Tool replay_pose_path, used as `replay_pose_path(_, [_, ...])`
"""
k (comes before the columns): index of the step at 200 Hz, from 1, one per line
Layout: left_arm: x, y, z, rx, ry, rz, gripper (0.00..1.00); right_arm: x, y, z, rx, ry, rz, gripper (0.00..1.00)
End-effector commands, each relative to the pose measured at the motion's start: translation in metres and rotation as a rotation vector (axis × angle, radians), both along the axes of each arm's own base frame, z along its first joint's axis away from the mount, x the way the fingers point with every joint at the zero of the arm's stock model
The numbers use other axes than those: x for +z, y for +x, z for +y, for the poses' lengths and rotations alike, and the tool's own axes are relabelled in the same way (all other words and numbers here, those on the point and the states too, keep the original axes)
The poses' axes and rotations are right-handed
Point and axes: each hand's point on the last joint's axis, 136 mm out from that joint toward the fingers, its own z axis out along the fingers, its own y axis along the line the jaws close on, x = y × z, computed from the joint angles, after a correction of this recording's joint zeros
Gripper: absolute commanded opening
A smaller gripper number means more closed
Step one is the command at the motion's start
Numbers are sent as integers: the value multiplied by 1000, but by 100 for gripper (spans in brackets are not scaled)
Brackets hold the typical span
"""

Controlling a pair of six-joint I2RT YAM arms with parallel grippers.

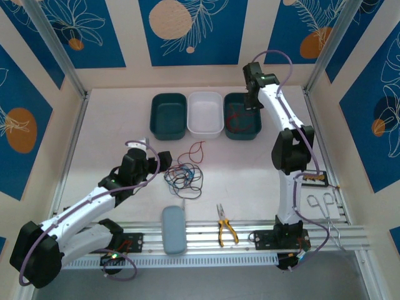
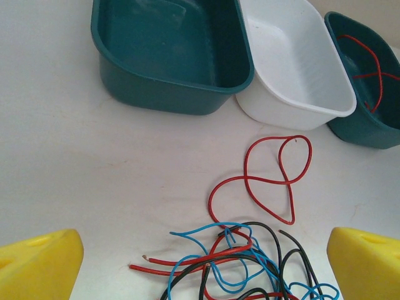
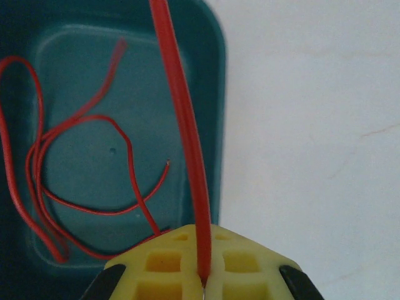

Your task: Untangle the cables

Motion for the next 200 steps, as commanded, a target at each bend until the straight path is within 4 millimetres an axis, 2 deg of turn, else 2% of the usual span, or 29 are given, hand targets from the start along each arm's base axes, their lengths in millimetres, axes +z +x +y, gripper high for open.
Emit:
replay_pose_path(1, [2,-2,1,2,-13,7,100,-12,1,13,41,38,54,0])
replay_pose_path(56, [-1,-3,1,4,-13,17,100,-64,9,30,62,111,156,0])
replay_pose_path(94, [-3,-3,1,4,-8,23,100,-94,10,28,37,121,212,0])
replay_pose_path(125, [-5,-3,1,4,-8,28,100,-110,6,21,-3,131,256,0])
replay_pose_path(152, [-6,-3,0,3,-10,31,100,-110,0,15,-33,138,274,0])
replay_pose_path(182, [-6,-2,-1,1,-13,34,100,-91,0,13,-39,145,236,0])
replay_pose_path(200, [-6,-2,-1,1,-13,35,100,-74,-1,13,-43,154,204,9])
